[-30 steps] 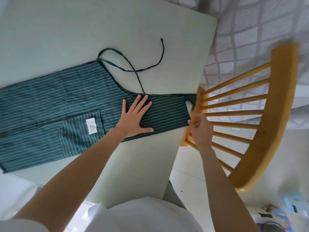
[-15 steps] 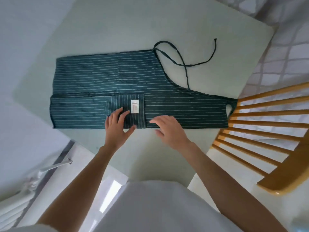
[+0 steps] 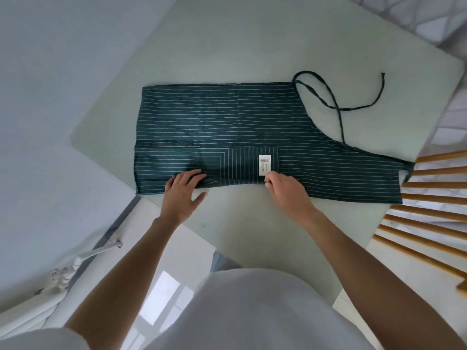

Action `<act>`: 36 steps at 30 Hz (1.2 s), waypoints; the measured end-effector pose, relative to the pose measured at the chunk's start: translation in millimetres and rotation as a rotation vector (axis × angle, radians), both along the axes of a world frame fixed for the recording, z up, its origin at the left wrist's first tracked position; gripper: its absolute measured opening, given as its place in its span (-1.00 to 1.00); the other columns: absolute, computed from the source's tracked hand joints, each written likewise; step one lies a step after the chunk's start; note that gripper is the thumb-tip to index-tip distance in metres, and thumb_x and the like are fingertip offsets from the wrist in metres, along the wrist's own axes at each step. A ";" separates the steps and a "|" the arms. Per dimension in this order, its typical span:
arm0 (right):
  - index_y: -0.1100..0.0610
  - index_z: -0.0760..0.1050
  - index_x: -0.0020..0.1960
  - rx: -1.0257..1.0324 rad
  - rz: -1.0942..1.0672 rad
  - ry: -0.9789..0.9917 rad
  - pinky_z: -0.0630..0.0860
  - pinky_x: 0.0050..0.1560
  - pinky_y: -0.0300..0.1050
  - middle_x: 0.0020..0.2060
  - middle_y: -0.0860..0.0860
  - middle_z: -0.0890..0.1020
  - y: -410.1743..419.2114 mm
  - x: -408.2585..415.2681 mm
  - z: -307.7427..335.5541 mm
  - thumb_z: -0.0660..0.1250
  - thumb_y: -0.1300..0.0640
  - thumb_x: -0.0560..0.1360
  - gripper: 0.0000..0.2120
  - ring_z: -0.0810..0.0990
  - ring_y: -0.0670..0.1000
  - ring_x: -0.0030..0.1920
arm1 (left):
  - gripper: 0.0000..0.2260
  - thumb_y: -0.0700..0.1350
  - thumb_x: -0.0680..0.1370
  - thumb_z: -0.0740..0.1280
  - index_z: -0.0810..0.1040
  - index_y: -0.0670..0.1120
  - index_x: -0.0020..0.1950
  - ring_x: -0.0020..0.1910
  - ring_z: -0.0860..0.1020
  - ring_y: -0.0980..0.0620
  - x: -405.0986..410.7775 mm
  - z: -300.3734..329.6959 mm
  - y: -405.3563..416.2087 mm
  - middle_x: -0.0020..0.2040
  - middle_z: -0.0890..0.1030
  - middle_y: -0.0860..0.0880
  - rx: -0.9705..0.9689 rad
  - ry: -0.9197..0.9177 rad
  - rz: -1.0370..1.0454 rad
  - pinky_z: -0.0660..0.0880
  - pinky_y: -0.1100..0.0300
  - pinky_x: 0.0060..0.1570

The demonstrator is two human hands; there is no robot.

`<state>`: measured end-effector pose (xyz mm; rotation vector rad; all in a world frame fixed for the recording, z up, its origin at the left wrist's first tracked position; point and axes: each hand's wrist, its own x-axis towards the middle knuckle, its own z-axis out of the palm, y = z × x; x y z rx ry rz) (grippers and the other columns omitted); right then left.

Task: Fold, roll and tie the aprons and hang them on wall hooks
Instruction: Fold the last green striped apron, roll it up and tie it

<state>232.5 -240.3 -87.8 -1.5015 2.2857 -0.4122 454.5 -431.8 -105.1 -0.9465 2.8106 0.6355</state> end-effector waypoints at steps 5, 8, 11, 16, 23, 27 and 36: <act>0.20 0.49 0.04 -0.020 0.020 0.095 0.54 -0.32 -0.08 -0.23 0.07 0.62 19.8 3.4 -1.9 0.33 0.24 0.48 -0.86 0.59 0.05 -0.26 | -0.77 -0.25 0.57 0.25 0.55 -0.11 0.20 -0.06 0.63 -0.10 13.2 11.9 -9.9 0.07 0.65 -0.10 -0.005 0.160 0.018 0.56 0.06 -0.12; 0.19 0.54 0.07 -0.009 0.030 0.186 0.53 -0.01 0.04 -0.02 0.08 0.61 32.3 8.2 -13.5 0.38 0.30 0.42 -0.77 0.55 0.10 0.03 | -0.84 -0.24 0.54 0.31 0.61 -0.12 0.09 -0.13 0.65 -0.09 25.7 17.2 -12.8 -0.03 0.68 -0.09 -0.082 0.173 0.031 0.56 0.10 -0.19; 0.20 0.55 0.02 -0.018 -0.165 0.149 0.46 0.13 0.10 0.02 0.07 0.61 35.2 6.5 -12.2 0.33 0.27 0.50 -0.90 0.51 0.15 0.15 | -0.89 -0.21 0.51 0.37 0.65 -0.13 -0.01 -0.18 0.66 -0.10 37.7 24.0 -18.9 -0.12 0.69 -0.09 -0.137 0.146 0.116 0.57 0.07 -0.19; 0.17 0.49 0.01 -0.010 -0.125 0.100 0.32 -0.49 -0.19 -0.39 0.00 0.57 36.9 -4.8 15.3 0.22 0.15 0.56 -0.88 0.48 0.00 -0.46 | -0.85 -0.11 0.56 0.28 0.64 -0.06 0.02 -0.23 0.60 -0.10 44.0 36.0 -22.6 -0.15 0.67 -0.05 -0.021 0.037 0.255 0.38 0.21 -0.29; 0.19 0.52 0.01 -0.063 -0.157 0.113 0.41 -0.46 -0.12 -0.42 -0.04 0.51 6.3 -47.2 56.3 0.29 0.07 0.54 -0.82 0.43 -0.04 -0.47 | -0.88 -0.11 0.55 0.30 0.61 -0.06 0.01 -0.31 0.58 -0.08 18.0 58.7 -59.6 -0.20 0.67 -0.03 -0.075 0.142 0.204 0.45 0.16 -0.24; 0.23 0.51 0.06 -0.101 -0.212 0.152 0.41 -0.24 -0.13 -0.20 0.08 0.61 -48.2 -87.5 58.8 0.23 0.10 0.58 -0.80 0.55 0.04 -0.24 | -0.83 -0.06 0.58 0.26 0.61 -0.04 0.09 -0.22 0.62 -0.13 -20.9 68.2 -106.9 -0.09 0.68 -0.04 -0.182 0.192 0.181 0.49 0.09 -0.20; 0.22 0.46 0.13 0.165 -0.376 0.083 0.36 -0.22 -0.09 -0.11 0.13 0.62 -115.8 -121.4 13.1 0.14 0.03 0.61 -0.71 0.57 0.16 -0.14 | -0.76 -0.04 0.63 0.14 0.56 -0.01 0.18 -0.08 0.59 -0.12 -73.4 28.2 -157.1 0.04 0.65 -0.04 -0.067 -0.064 0.263 0.42 0.11 -0.20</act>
